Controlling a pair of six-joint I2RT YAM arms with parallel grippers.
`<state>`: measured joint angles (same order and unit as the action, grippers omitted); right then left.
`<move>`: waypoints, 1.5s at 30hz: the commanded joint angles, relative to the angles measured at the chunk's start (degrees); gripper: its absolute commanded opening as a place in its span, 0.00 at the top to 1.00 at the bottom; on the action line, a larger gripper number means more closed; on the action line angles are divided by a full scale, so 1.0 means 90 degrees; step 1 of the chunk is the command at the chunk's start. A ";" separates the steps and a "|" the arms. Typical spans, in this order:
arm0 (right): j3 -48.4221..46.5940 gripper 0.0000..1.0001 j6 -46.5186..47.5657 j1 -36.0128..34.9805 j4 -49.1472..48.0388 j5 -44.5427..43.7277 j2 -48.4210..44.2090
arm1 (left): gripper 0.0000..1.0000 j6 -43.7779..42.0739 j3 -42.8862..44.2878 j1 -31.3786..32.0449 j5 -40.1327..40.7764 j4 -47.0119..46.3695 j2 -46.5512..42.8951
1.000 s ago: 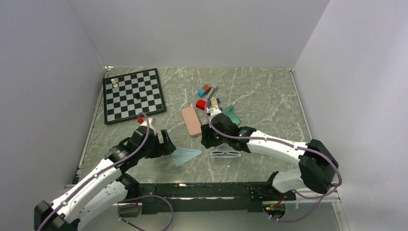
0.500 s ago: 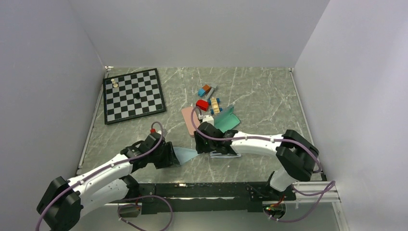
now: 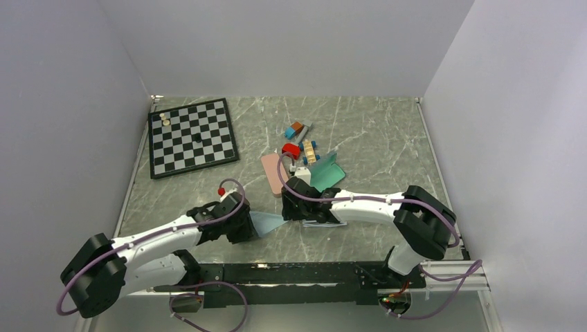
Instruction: Organize the sunglasses
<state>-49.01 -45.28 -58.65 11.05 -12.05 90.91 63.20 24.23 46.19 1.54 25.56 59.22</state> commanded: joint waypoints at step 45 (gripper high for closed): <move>-0.0040 0.58 0.0304 0.0004 -0.0045 0.0496 0.0121 | 1.00 -0.0787 0.0720 0.0091 0.0474 -0.0530 -0.0206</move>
<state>-46.19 -42.11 -58.65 10.31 -7.01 90.39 57.56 28.71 46.72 4.34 20.05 58.00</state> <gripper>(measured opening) 0.432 0.009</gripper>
